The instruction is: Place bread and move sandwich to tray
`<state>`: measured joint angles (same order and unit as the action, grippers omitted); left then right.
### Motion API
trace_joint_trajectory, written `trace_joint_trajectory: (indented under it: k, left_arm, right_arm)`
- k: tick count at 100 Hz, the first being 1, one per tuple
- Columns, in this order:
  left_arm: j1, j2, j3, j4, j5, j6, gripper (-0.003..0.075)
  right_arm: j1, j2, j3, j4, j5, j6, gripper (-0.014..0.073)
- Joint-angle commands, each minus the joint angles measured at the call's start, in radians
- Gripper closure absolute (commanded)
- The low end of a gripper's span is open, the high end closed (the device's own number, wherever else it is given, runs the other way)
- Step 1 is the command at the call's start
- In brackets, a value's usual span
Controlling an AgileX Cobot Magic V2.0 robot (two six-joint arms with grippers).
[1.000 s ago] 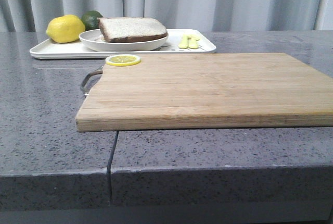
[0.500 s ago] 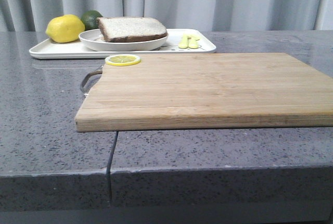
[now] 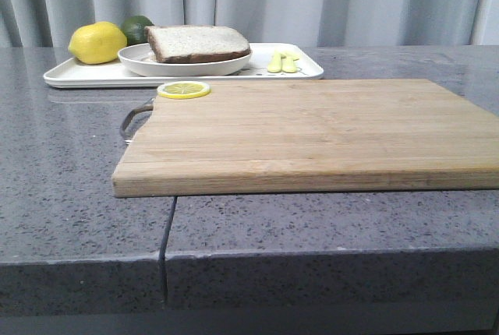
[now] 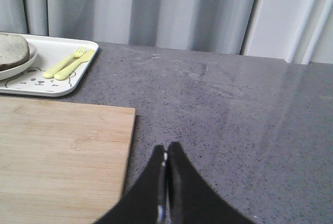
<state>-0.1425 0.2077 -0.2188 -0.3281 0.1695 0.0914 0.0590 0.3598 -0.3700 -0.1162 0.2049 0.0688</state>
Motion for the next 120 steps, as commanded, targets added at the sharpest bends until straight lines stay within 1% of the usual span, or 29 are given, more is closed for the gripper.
trace_joint_trajectory:
  k: [1,31,54,70,101,120]
  left_arm:
    - [-0.008,0.008,-0.030,-0.005,-0.080,0.001,0.0740]
    - [-0.008,0.008,-0.029,0.003,-0.078,0.001,0.0739]
    - [0.003,0.002,-0.009,0.211,-0.080,0.001,0.0740]
    - [0.051,-0.017,0.051,0.304,-0.080,0.001,0.0740]
    - [0.114,-0.225,0.151,0.336,-0.078,0.001,0.0740]
    - [0.124,-0.243,0.216,0.336,-0.078,-0.004,0.0740]
  right_arm:
    - [-0.005,0.006,-0.026,-0.007,-0.084,-0.003,0.0661]
    - [-0.005,0.006,-0.026,-0.007,-0.084,-0.003,0.0661]
    - [-0.005,0.006,-0.026,-0.007,-0.084,-0.003,0.0661]
    - [-0.005,0.006,-0.026,-0.007,-0.084,-0.003,0.0661]
    - [-0.005,0.006,-0.026,-0.007,-0.084,-0.003,0.0661]
    - [-0.005,0.006,-0.026,-0.007,-0.084,-0.003,0.0661]
